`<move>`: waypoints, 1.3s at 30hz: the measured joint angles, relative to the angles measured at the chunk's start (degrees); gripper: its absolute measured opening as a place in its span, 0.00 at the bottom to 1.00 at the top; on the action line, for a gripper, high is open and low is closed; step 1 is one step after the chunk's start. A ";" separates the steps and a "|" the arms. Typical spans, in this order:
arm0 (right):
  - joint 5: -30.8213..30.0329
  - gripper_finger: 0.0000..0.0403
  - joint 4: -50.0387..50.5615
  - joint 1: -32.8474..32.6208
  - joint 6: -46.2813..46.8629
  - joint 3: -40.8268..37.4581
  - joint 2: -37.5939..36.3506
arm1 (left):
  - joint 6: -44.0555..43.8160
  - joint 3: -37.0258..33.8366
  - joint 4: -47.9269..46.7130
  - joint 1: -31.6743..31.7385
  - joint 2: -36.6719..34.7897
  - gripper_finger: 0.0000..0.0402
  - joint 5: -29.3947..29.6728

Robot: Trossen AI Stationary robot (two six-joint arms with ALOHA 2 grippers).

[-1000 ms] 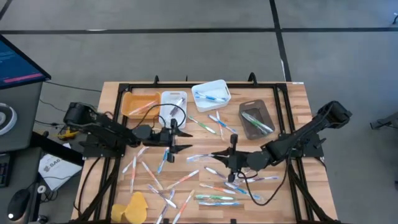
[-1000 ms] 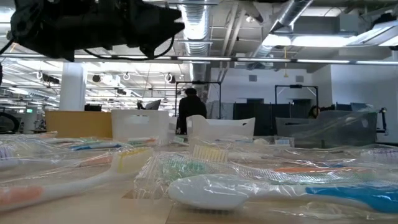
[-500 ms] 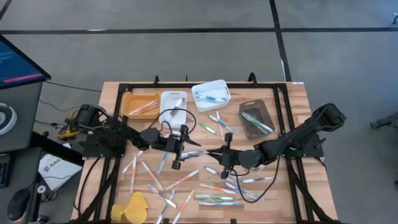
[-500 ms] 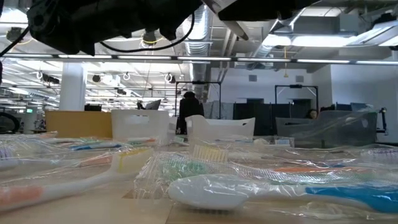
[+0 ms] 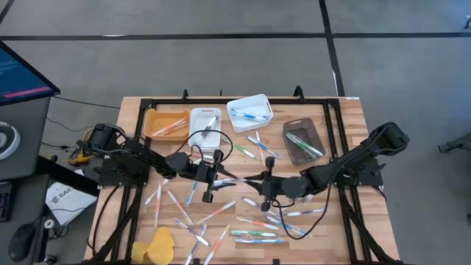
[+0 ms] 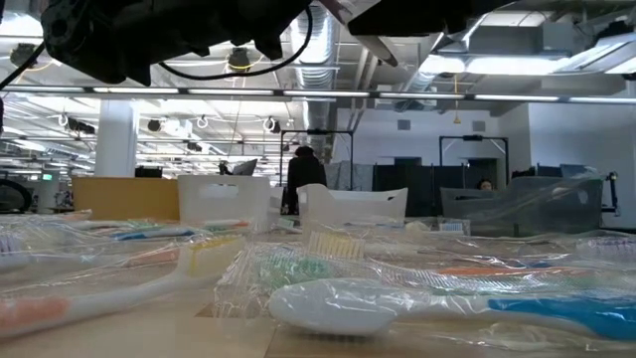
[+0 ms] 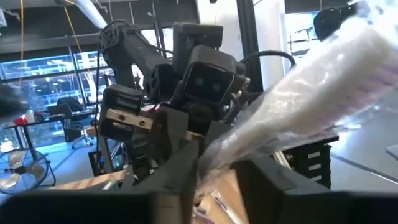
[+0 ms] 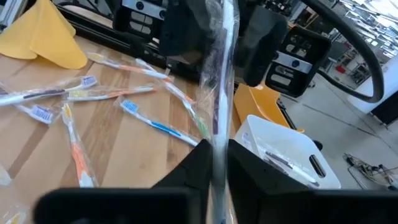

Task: Pick & Place Toothbrushes
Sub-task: Put the purple toothbrush into the left white bin

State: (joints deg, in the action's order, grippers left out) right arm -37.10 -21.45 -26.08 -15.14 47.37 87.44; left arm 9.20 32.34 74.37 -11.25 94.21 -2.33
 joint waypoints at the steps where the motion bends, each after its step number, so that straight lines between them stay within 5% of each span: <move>1: 0.00 0.16 -0.02 0.01 0.27 0.00 0.00 | 0.01 0.00 0.00 0.00 0.01 0.15 0.00; 4: 0.18 0.26 0.01 -0.01 2.74 0.00 0.00 | -0.01 0.00 -0.09 0.02 0.00 0.04 0.33; 14: -0.38 0.57 1.06 -1.55 4.59 0.00 0.00 | -0.22 -0.02 -1.49 0.02 0.00 0.04 0.19; 19: -2.82 0.63 -0.37 -4.02 0.95 0.09 -0.61 | -0.41 -0.07 -9.88 0.02 -2.07 0.04 1.20; 23: -6.77 0.63 -0.10 -5.68 -1.63 0.02 -0.99 | -0.42 0.00 -23.25 0.00 -9.32 0.04 6.31; 30: -6.93 0.63 0.11 -5.85 -1.81 0.04 -1.03 | -4.06 8.97 -65.58 0.49 -28.48 0.04 19.92; 36: -6.91 0.63 0.16 -4.52 -1.78 0.02 -1.03 | -13.16 19.41 -92.45 6.60 -33.13 0.04 21.05; 39: -6.91 0.63 0.35 -3.88 -0.59 0.02 -1.03 | -12.77 22.06 -96.22 10.69 -32.72 0.04 23.12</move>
State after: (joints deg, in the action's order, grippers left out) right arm -44.01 -21.10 -29.95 -15.72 47.40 86.41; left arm -3.57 54.40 -21.85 -0.55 61.49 20.79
